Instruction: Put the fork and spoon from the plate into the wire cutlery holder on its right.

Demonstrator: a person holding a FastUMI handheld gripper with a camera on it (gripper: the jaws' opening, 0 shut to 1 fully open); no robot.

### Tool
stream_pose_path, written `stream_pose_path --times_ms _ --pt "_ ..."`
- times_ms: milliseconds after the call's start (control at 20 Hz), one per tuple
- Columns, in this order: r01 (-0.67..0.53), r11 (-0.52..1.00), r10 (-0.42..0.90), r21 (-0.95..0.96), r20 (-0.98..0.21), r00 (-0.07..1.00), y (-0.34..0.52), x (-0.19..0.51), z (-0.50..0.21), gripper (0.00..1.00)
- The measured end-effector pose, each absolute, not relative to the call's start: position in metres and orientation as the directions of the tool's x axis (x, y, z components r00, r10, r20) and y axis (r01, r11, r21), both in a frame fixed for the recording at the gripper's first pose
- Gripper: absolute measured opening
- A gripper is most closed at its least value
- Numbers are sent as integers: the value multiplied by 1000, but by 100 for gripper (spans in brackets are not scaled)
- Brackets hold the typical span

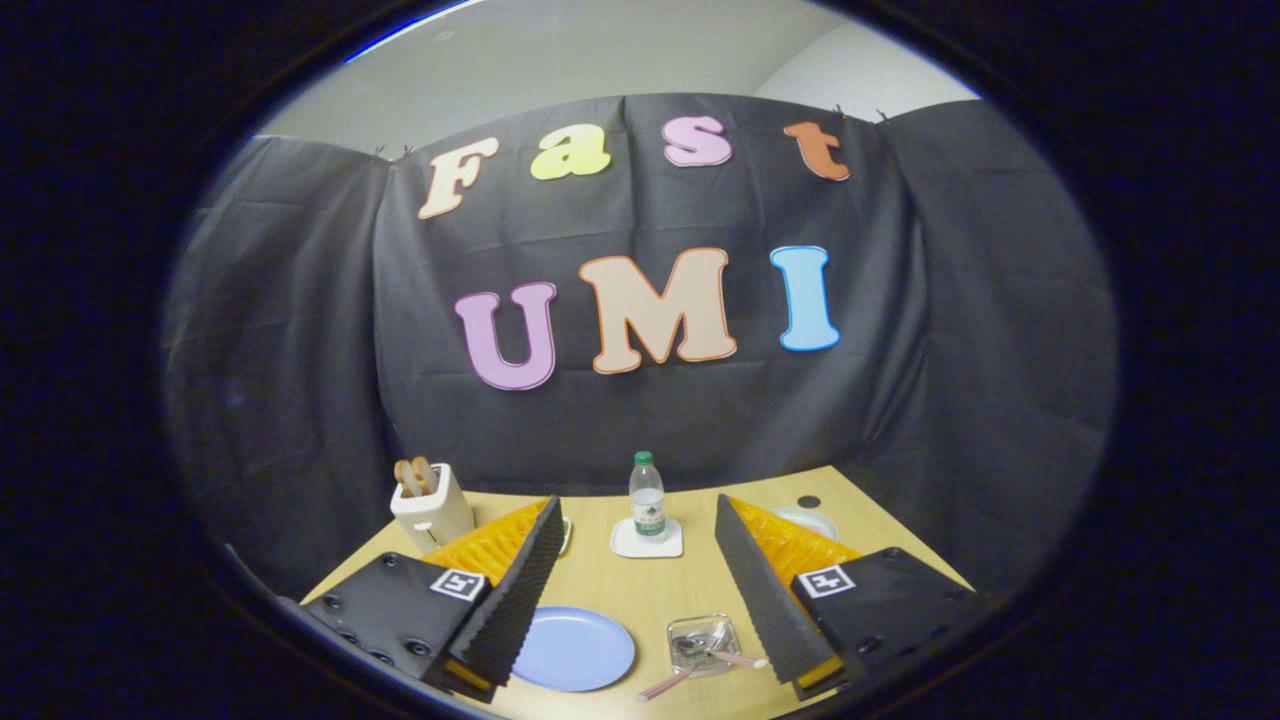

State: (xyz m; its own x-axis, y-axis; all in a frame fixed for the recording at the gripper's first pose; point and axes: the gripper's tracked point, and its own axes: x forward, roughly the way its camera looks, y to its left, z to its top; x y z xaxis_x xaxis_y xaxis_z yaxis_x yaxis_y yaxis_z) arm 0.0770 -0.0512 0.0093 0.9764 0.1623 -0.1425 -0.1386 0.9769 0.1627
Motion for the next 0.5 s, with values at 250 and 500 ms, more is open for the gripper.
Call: stream_pose_path --times_ms 250,500 --pt "-122 983 138 136 -114 984 -45 51 3 97" --pt "-217 966 229 140 -70 971 -41 34 -2 97"
